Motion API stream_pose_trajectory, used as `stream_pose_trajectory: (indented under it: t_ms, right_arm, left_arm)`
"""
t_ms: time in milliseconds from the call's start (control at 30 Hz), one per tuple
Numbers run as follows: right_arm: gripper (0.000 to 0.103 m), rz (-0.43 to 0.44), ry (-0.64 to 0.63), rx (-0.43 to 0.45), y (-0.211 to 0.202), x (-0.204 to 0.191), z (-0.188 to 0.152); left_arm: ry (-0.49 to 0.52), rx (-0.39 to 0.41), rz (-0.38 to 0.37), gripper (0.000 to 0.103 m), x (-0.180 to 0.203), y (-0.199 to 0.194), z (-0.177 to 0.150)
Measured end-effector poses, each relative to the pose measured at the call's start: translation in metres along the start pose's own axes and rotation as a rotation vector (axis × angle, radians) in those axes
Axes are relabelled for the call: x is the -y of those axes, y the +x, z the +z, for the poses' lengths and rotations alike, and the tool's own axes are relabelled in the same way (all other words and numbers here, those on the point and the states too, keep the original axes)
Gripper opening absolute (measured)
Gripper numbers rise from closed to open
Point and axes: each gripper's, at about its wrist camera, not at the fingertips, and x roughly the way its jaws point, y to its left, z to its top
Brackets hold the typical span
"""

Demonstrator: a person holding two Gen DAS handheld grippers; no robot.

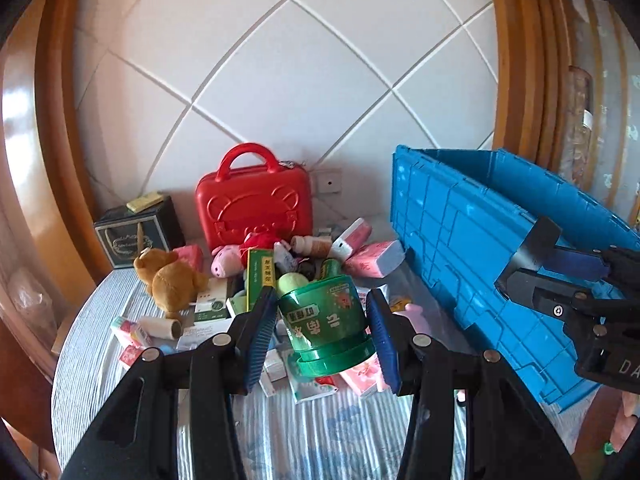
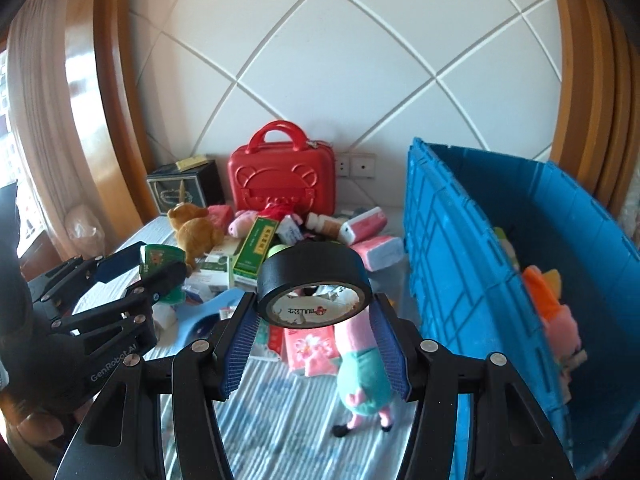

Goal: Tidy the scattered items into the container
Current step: 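Lift the green jar and tape roll and carry both over the blue bin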

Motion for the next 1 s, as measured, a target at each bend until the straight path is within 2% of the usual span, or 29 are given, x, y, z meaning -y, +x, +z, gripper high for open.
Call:
stream_pose_trajectory:
  t_ms: [133,300,533,600,733,867,1000]
  right_arm:
    - [0.056,-0.05,0.011,0.035,-0.029,0.03,0.014]
    - [0.056,-0.117,0.013,0.042,-0.048,0.088,0.025]
    - [0.056,-0.174,-0.044,-0.002,-0.053,0.204,0.038]
    - [0.056,-0.186,-0.072,-0.04,-0.049,0.239,0.042]
    - [0.056,-0.217,-0.119,-0.173,-0.024,0.306,0.042]
    - [0.056,-0.216,-0.155,-0.362,0.021,0.356,0.03]
    - [0.056,-0.159,-0.179,-0.522,0.063,0.38,0.013]
  left_arm:
    - [0.041,0.036,-0.042,0.045,0.037,-0.013,0.025]
    - [0.044,0.032,-0.117,0.045,0.096,-0.011,0.059]
    - [0.08,0.001,-0.164,0.045,0.224,0.015,0.11]
    - [0.082,-0.05,-0.191,0.045,0.257,0.033,0.125]
    - [0.058,-0.217,-0.206,0.045,0.307,0.078,0.137]
    - [0.087,-0.369,-0.173,0.045,0.345,0.12,0.128]
    - [0.092,-0.522,-0.173,0.045,0.373,0.156,0.111]
